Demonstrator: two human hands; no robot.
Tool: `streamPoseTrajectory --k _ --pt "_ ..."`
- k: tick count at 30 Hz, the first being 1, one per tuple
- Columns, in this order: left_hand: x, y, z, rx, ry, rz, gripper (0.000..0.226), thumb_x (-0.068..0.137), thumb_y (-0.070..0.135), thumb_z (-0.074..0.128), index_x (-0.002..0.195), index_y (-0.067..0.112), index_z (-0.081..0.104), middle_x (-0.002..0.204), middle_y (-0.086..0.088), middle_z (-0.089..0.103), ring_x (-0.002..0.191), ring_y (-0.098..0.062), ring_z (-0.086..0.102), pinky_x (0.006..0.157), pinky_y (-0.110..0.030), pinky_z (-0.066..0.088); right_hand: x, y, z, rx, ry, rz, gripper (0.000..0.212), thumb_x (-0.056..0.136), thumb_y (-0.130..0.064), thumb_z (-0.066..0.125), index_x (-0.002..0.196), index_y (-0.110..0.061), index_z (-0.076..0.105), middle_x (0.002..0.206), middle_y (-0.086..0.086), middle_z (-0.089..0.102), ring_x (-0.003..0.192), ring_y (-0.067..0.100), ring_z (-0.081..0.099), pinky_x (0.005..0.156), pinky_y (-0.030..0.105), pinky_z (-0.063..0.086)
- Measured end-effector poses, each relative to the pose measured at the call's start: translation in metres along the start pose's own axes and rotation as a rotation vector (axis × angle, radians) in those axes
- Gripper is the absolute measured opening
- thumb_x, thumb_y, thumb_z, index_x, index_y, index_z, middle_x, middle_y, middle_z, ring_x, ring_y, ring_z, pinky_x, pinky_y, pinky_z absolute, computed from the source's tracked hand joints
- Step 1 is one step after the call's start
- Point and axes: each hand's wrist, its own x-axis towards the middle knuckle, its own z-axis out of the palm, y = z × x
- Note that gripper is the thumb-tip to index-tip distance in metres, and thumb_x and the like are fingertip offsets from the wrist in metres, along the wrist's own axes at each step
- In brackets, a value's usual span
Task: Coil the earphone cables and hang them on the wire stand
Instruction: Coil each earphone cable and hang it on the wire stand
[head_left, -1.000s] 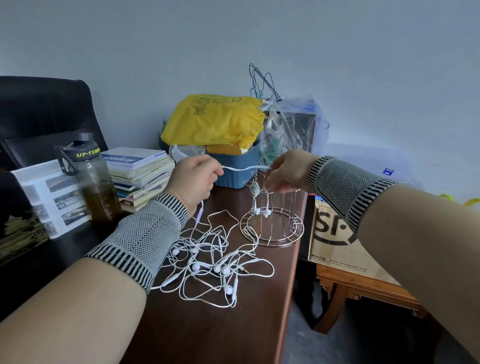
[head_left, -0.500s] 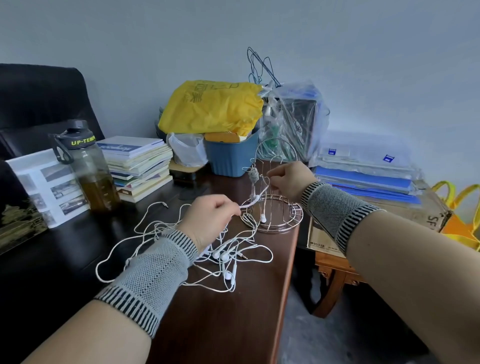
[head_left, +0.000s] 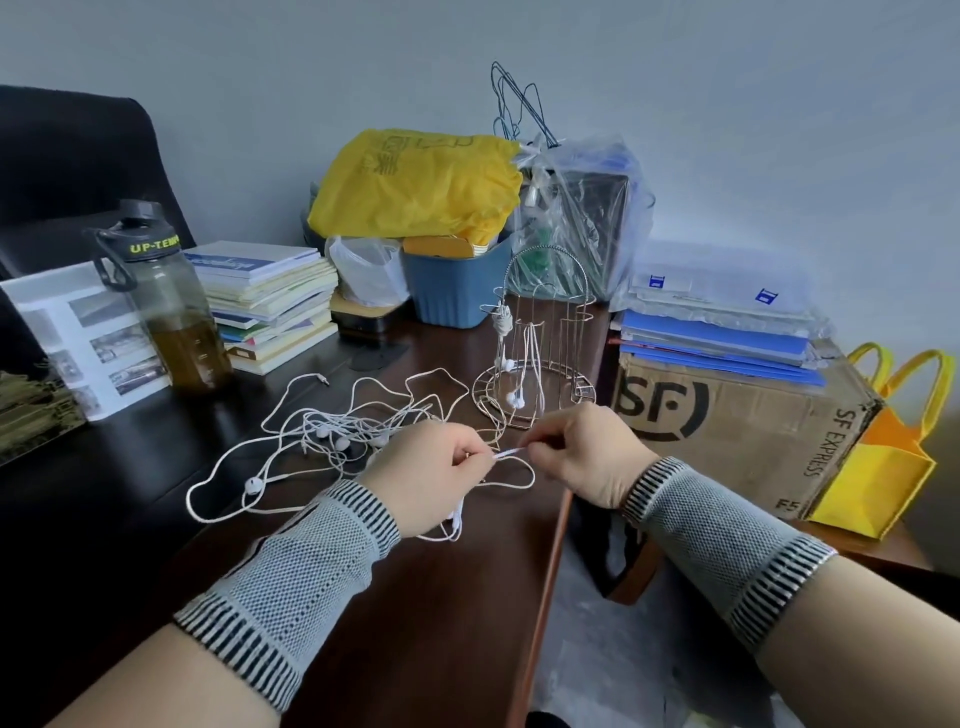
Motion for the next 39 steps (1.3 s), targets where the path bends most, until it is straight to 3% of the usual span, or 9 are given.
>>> streamPoseTrajectory --k 8,11,13,18,22,28,33,36,39 --pt "-0.018 -0.015 -0.014 0.113 -0.031 -0.033 0.034 0.095 0.036 0.055 0.071 0.015 0.067 0.047 0.006 0.041 0.048 -0.008 0.038 0.050 -0.018 0.032 -0.018 -0.004 0.011 -0.129 0.210 -0.098 0.030 0.081 -0.026 0.052 0.101 -0.022 0.074 0.086 -0.007 0.053 0.070 0.010 0.056 0.076 0.026 0.053" --pt "-0.020 -0.002 -0.010 0.109 -0.048 0.008 0.033 0.093 0.034 0.058 0.062 0.025 0.060 0.044 0.008 0.044 0.047 -0.007 0.041 0.051 -0.021 0.029 -0.025 -0.031 0.022 -0.050 0.094 -0.276 0.055 0.073 -0.033 0.037 0.117 -0.019 0.067 0.106 -0.002 0.061 0.079 0.013 0.062 0.082 0.025 0.051" --pt "-0.021 0.001 -0.011 0.098 -0.037 0.015 0.034 0.092 0.030 0.059 0.058 0.026 0.057 0.044 0.007 0.044 0.047 -0.006 0.042 0.052 -0.022 0.030 -0.025 -0.040 0.025 -0.010 0.010 -0.318 0.046 0.076 -0.028 0.038 0.107 -0.016 0.070 0.093 0.001 0.067 0.081 0.018 0.063 0.081 0.029 0.052" --pt "-0.028 -0.012 -0.030 0.168 -0.009 -0.049 0.034 0.093 0.037 0.055 0.071 0.014 0.067 0.048 0.005 0.043 0.044 -0.008 0.036 0.051 -0.023 0.034 -0.024 -0.006 0.018 -0.122 0.147 -0.103 0.023 0.086 -0.015 0.053 0.089 -0.009 0.075 0.086 0.008 0.071 0.078 0.024 0.066 0.079 0.034 0.053" --pt "-0.028 -0.024 -0.046 0.157 0.062 -0.093 0.029 0.092 0.034 0.059 0.070 0.018 0.069 0.050 0.005 0.055 0.046 -0.004 0.044 0.053 -0.023 0.036 -0.027 0.008 0.013 -0.265 0.061 0.117 0.026 0.088 -0.020 0.050 0.092 -0.017 0.076 0.091 0.003 0.073 0.085 0.020 0.066 0.076 0.028 0.052" --pt "-0.023 -0.003 -0.037 0.079 0.039 -0.005 0.022 0.091 0.035 0.061 0.070 0.029 0.067 0.046 0.023 0.052 0.050 0.007 0.048 0.055 -0.020 0.032 -0.025 -0.020 0.019 -0.182 0.040 -0.075 0.054 0.079 -0.045 0.035 0.121 -0.026 0.064 0.121 -0.005 0.063 0.114 0.014 0.053 0.105 0.026 0.033" --pt "-0.018 0.002 -0.031 -0.023 0.070 0.036 0.023 0.088 0.034 0.065 0.066 0.030 0.068 0.051 0.010 0.057 0.047 -0.002 0.046 0.052 -0.022 0.036 -0.020 -0.045 0.022 0.105 0.055 -0.124 0.020 0.093 -0.017 0.049 0.097 -0.011 0.068 0.077 0.007 0.067 0.075 0.019 0.056 0.072 0.027 0.043" --pt "-0.019 -0.014 -0.048 0.006 0.137 -0.059 0.018 0.090 0.034 0.064 0.078 0.023 0.074 0.068 0.005 0.070 0.063 -0.007 0.062 0.062 -0.026 0.048 -0.019 -0.033 0.010 0.103 0.162 0.043 0.025 0.092 -0.015 0.048 0.079 -0.005 0.066 0.060 0.002 0.055 0.060 0.018 0.050 0.062 0.025 0.037" --pt "-0.021 -0.036 -0.070 0.006 0.299 -0.176 0.015 0.091 0.033 0.063 0.083 0.024 0.072 0.075 0.016 0.065 0.074 0.002 0.058 0.061 -0.016 0.040 -0.017 -0.016 0.003 0.064 0.265 0.222 0.033 0.092 -0.018 0.046 0.073 0.001 0.066 0.056 0.004 0.054 0.056 0.021 0.051 0.057 0.025 0.037"
